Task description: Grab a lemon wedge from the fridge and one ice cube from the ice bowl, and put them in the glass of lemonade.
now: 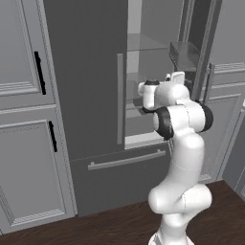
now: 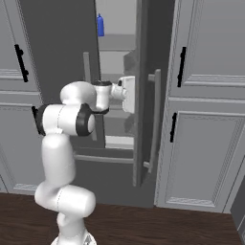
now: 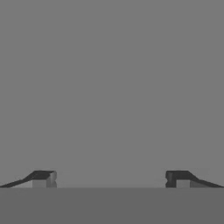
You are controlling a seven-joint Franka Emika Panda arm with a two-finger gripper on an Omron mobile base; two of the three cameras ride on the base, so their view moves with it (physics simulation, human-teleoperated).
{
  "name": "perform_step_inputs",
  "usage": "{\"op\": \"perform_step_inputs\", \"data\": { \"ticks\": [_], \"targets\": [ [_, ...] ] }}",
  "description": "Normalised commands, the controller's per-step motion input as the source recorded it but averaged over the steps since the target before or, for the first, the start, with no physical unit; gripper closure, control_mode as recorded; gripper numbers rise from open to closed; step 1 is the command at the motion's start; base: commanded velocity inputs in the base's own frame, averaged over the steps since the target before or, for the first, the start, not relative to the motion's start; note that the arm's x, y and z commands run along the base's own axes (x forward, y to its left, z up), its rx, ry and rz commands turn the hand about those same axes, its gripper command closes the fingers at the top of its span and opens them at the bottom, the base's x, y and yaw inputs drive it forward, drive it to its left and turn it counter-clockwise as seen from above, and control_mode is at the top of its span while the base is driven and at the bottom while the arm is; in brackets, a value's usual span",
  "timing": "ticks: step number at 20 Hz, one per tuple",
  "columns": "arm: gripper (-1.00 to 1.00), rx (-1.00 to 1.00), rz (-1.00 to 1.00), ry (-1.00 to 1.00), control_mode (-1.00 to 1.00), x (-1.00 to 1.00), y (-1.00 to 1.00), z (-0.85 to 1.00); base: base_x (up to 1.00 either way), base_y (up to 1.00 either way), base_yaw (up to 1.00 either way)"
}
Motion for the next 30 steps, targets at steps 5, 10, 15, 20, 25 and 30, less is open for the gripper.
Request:
{"op": "perform_step_inputs", "data": {
  "ticks": [5,10,15,20,25,30],
  "targets": [
    [-1.0,0.0,-0.27,0.0,-1.0,0.0,-0.98,0.01,0.0,0.0,0.0],
    [-1.0,0.0,-0.2,-0.02,-1.0,-0.01,-0.64,0.14,0.0,0.0,0.0],
    [-1.0,0.0,-0.07,-0.12,-1.0,-0.3,-0.02,0.19,0.0,0.0,0.0],
    [-1.0,0.01,0.19,-0.24,-1.0,-0.98,0.69,0.02,0.0,0.0,0.0],
    [-1.0,0.0,0.37,-0.17,-1.0,-0.77,0.92,0.09,0.0,0.0,0.0],
    [-1.0,0.12,0.37,-0.2,-1.0,-0.51,0.54,0.03,0.0,0.0,0.0]
  ]
}}
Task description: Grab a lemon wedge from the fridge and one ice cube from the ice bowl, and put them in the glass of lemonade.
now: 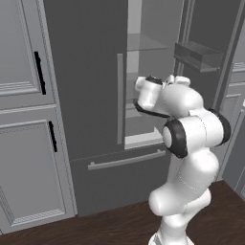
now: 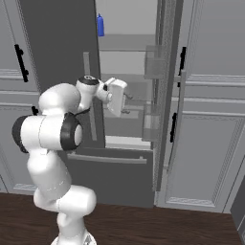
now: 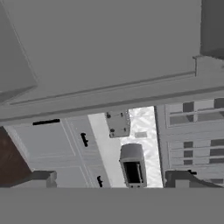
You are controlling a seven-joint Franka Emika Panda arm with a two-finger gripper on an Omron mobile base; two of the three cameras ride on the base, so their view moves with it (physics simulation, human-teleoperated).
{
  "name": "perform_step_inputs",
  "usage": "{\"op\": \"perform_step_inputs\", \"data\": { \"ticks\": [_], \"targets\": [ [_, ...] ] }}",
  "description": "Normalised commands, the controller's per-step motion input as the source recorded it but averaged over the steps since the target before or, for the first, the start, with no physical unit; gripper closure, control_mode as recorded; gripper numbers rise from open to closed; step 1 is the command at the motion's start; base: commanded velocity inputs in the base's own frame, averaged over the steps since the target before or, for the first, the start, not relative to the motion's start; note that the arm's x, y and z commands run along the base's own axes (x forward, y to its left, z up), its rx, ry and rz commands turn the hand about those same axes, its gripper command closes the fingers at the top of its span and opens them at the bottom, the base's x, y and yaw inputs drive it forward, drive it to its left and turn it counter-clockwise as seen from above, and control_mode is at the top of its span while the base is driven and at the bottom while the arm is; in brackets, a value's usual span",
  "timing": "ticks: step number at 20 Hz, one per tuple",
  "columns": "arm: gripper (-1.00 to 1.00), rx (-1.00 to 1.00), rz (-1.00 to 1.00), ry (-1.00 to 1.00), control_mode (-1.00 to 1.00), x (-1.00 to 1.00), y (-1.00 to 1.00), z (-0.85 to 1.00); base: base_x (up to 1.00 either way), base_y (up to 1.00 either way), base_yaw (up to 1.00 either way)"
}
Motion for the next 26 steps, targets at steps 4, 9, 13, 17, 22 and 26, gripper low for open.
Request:
{"op": "perform_step_inputs", "data": {
  "ticks": [4,9,13,17,22,26],
  "targets": [
    [-1.0,0.61,0.14,-0.38,-1.0,-0.41,-0.12,-0.11,0.0,0.0,0.0],
    [-1.0,0.57,0.14,-0.38,-1.0,-0.1,0.56,0.24,0.0,0.0,0.0],
    [-1.0,0.1,0.27,-0.19,-1.0,-0.59,0.45,0.87,0.0,0.0,0.0],
    [-1.0,0.31,0.29,-0.37,-1.0,-0.46,0.67,0.11,0.0,0.0,0.0],
    [-1.0,0.41,0.34,-0.39,-1.0,-0.05,0.83,-0.1,0.0,0.0,0.0],
    [-1.0,0.14,0.25,-0.18,-1.0,0.03,0.76,0.08,0.0,0.0,0.0]
  ]
}}
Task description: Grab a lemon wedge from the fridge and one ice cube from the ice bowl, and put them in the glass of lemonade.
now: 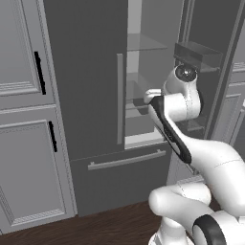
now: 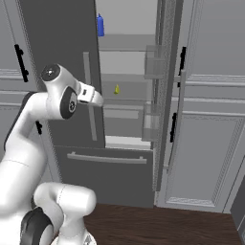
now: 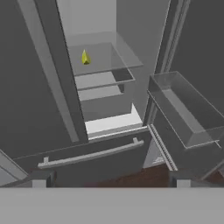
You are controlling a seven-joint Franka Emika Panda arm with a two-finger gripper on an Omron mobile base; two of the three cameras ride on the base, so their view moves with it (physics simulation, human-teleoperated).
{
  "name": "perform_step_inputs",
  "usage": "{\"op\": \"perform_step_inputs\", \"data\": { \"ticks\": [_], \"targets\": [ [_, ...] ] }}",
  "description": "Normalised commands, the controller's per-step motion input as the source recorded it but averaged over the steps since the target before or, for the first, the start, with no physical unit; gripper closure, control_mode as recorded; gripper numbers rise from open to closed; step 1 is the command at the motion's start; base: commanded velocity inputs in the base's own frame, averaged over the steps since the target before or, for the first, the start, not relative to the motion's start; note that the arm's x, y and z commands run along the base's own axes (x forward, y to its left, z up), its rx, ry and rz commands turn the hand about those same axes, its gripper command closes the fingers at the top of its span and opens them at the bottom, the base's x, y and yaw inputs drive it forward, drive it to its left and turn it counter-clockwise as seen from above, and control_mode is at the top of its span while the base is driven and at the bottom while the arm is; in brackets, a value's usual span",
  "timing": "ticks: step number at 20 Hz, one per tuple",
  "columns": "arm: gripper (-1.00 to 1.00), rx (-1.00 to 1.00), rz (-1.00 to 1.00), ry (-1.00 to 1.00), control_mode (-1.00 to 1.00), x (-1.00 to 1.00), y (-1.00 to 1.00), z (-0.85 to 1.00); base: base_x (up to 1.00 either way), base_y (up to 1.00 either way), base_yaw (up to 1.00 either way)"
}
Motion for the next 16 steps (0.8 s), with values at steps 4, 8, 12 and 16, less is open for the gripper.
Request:
{"op": "perform_step_inputs", "data": {
  "ticks": [4,8,12,16],
  "targets": [
    [-1.0,-0.07,0.25,-0.01,-1.0,0.15,0.69,0.27,0.0,0.0,0.0],
    [-1.0,0.0,0.25,-0.11,-1.0,0.31,0.86,0.0,0.0,0.0,0.0],
    [-1.0,-0.03,0.05,-0.02,-1.0,0.2,0.58,0.06,0.0,0.0,0.0],
    [-1.0,-0.02,-0.05,0.0,-1.0,0.47,0.05,0.03,0.0,0.0,0.0]
  ]
}}
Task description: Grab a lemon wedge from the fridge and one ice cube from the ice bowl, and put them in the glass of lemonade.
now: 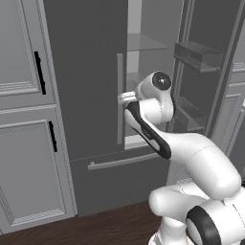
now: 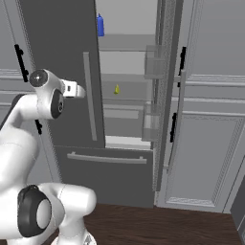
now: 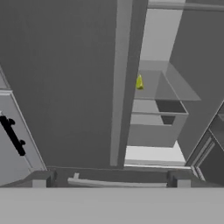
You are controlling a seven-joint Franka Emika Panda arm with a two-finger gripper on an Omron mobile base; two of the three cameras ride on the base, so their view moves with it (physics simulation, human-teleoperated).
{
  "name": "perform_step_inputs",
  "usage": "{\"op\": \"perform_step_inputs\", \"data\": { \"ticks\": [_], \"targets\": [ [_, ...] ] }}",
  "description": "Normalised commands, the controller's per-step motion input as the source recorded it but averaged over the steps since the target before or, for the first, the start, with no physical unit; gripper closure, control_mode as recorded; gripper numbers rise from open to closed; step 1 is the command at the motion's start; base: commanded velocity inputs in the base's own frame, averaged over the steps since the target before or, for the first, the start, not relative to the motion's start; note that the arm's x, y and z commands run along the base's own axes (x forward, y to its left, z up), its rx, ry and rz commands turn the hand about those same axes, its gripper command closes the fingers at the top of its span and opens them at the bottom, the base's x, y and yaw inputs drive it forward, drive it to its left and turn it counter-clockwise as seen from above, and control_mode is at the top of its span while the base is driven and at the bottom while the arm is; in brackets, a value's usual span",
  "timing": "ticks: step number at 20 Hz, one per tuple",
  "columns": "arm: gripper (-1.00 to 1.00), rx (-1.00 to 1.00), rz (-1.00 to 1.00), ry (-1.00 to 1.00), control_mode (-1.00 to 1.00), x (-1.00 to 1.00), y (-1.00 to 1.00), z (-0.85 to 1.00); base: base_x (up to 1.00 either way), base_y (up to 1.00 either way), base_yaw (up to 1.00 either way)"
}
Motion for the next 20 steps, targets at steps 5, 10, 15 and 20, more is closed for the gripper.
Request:
{"op": "perform_step_inputs", "data": {
  "ticks": [5,10,15,20],
  "targets": [
    [-1.0,-0.05,-0.1,0.02,-1.0,0.64,0.0,0.02,0.0,0.0,0.0],
    [-1.0,0.0,-0.03,0.01,-1.0,0.76,0.0,0.0,0.0,0.0,0.0],
    [-1.0,0.13,0.0,-0.04,-1.0,0.46,0.0,-0.22,0.0,0.0,0.0],
    [-1.0,0.05,0.0,0.0,-1.0,0.3,-0.01,-0.15,0.0,0.0,0.0]
  ]
}}
